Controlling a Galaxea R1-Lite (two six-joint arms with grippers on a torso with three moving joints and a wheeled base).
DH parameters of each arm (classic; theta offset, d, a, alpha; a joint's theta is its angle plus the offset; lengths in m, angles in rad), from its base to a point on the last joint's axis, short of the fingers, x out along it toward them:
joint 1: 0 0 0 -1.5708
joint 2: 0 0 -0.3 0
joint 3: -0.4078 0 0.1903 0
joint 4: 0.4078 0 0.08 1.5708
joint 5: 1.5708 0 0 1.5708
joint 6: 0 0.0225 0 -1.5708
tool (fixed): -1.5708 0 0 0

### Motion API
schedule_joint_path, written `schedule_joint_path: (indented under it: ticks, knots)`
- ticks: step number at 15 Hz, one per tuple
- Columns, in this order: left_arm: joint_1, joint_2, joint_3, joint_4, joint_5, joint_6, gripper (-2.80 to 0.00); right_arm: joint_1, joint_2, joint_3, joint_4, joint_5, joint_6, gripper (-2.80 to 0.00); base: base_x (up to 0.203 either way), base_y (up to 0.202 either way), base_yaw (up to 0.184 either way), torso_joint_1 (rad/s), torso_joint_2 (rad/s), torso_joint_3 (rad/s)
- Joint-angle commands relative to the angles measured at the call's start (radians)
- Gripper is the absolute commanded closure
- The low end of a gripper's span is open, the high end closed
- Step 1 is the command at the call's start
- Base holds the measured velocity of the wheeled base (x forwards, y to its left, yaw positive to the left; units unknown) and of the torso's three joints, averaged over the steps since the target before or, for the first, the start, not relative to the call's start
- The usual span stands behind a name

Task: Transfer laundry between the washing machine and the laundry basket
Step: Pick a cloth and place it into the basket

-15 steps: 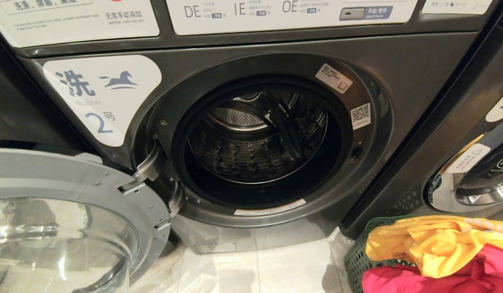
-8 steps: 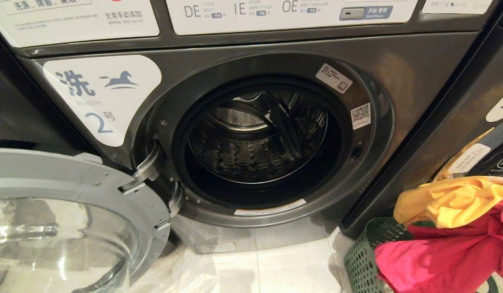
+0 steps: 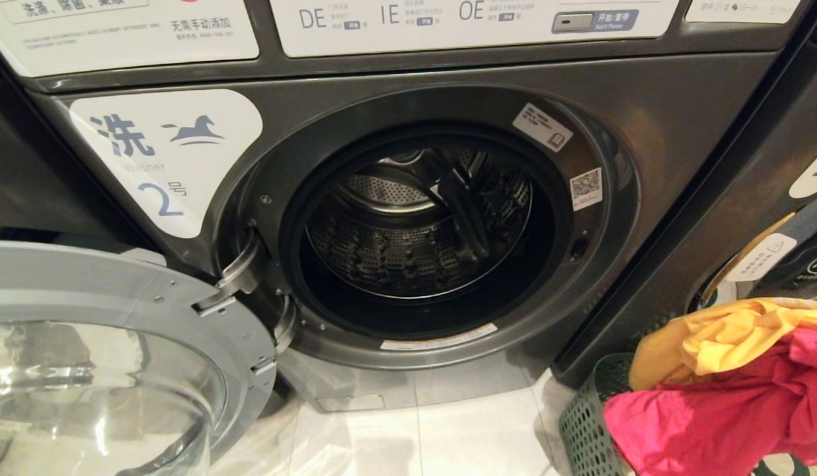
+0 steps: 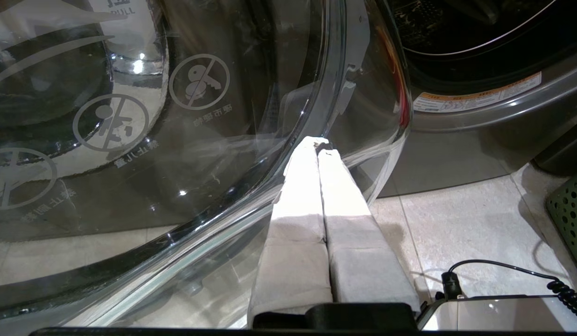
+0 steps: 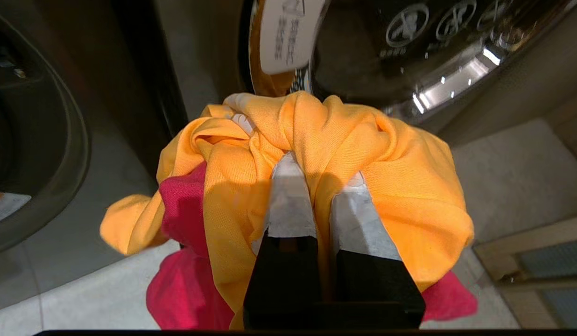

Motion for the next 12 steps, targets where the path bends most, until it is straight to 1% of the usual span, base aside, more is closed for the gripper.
schedule_joint_path:
  ticks: [1,6,7,8,12]
  knots:
    - [0.000,0.001,0.000,0.000,-0.001,0.000,0.00,-0.030,0.071,0.044,0.014,0.002,0.021,0.00,0.000,0.000,0.000,0.000,0.00,0.000]
    - [0.000,0.001,0.000,0.000,-0.001,0.000,0.00,-0.038,0.194,0.086,0.016,0.004,0.065,0.00,0.000,0.000,0.000,0.000,0.00,0.000]
    - [0.000,0.001,0.000,0.000,0.001,0.000,0.00,-0.037,0.217,0.091,0.016,0.004,0.081,-1.80,0.000,0.000,0.000,0.000,0.00,0.000]
    - [0.000,0.001,0.000,0.000,0.000,0.000,0.00,-0.037,0.236,0.094,0.016,0.004,0.085,-2.80,0.000,0.000,0.000,0.000,0.00,0.000]
    - [0.000,0.001,0.000,0.000,-0.001,0.000,0.00,-0.037,0.287,0.090,0.009,0.004,0.088,-2.80,0.000,0.000,0.000,0.000,0.00,0.000]
